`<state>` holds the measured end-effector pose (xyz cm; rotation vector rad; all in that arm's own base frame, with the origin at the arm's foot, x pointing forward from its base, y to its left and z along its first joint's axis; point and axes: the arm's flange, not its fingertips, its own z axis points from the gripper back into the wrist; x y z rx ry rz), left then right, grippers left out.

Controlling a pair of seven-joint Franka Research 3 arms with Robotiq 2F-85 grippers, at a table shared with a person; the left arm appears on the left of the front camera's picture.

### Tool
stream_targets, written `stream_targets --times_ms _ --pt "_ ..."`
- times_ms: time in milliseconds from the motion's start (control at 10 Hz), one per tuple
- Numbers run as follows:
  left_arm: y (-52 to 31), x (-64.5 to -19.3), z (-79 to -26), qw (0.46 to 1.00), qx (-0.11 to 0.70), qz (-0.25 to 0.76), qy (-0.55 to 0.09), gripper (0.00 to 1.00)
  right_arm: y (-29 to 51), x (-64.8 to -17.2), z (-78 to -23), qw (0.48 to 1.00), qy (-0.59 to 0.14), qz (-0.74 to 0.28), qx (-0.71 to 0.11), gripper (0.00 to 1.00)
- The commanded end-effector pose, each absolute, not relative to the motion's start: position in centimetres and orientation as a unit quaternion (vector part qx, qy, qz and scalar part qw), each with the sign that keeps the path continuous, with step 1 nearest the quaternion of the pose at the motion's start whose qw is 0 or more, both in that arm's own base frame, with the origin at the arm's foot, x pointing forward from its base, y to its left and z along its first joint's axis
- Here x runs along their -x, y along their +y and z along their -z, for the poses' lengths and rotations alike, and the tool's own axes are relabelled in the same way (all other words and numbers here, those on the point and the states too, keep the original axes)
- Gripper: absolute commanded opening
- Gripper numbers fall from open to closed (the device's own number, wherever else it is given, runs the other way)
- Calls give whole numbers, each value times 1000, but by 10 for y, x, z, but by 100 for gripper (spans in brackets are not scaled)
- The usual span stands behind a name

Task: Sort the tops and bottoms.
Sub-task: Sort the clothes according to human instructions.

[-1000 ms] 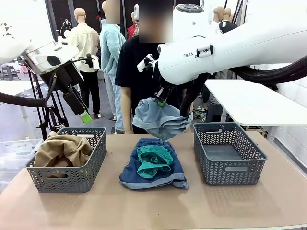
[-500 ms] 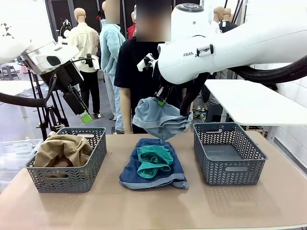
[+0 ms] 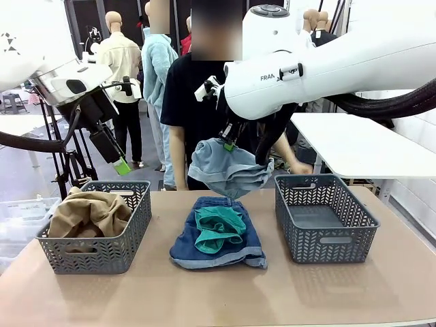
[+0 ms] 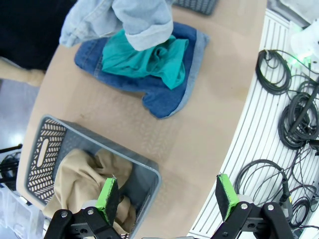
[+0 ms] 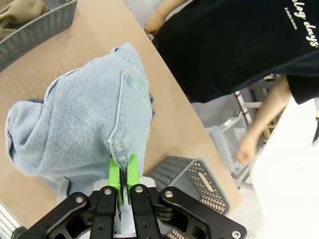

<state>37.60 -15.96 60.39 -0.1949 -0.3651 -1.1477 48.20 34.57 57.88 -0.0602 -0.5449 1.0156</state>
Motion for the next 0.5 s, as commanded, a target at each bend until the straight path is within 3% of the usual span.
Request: stream_targets --times_ms 0,400 --pt "-158 -375 -606 820 87 540 -166 100 344 -481 -584 836 -268 -479 23 0" --pt "-158 -375 -606 820 87 540 -166 100 344 -481 -584 836 -268 -479 23 0"
